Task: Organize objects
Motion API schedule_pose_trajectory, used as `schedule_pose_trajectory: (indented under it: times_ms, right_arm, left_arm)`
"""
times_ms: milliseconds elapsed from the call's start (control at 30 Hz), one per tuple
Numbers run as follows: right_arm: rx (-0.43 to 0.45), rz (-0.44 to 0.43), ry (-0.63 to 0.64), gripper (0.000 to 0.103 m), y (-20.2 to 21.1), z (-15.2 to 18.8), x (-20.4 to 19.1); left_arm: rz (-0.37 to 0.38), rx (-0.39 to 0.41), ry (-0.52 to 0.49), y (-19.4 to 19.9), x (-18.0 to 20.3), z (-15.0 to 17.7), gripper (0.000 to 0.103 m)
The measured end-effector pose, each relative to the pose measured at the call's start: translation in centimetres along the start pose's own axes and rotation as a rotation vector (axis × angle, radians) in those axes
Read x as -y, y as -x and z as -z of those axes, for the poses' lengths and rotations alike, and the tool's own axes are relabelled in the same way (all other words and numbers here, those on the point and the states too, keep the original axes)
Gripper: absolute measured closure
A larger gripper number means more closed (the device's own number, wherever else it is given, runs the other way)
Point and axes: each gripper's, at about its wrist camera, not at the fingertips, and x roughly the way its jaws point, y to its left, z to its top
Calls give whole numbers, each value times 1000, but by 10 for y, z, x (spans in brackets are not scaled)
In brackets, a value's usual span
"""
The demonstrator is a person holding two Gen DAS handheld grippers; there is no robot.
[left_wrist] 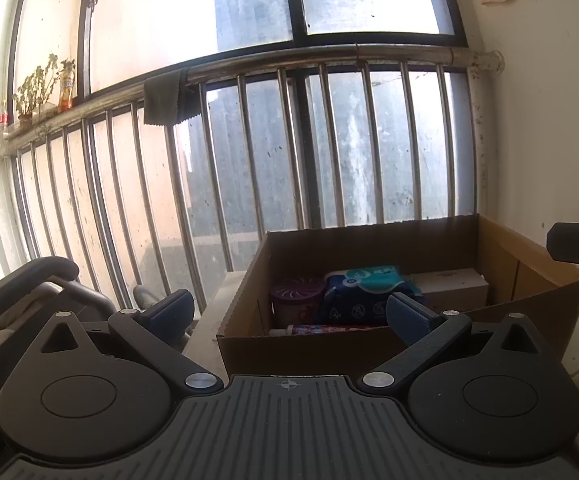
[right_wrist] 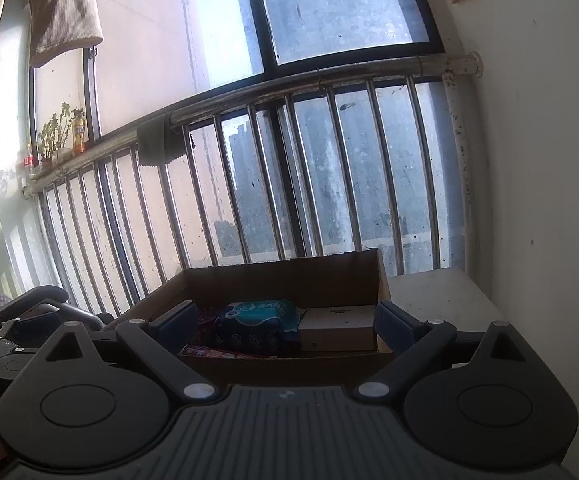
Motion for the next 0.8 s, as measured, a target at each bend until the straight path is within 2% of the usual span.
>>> schedule_pose_trajectory:
  times_ms: [800]
  right_arm:
    - [-9,2,-8,4,1,3,2]
  left_arm:
    - [-4,-15,-6,-5,6,5,0]
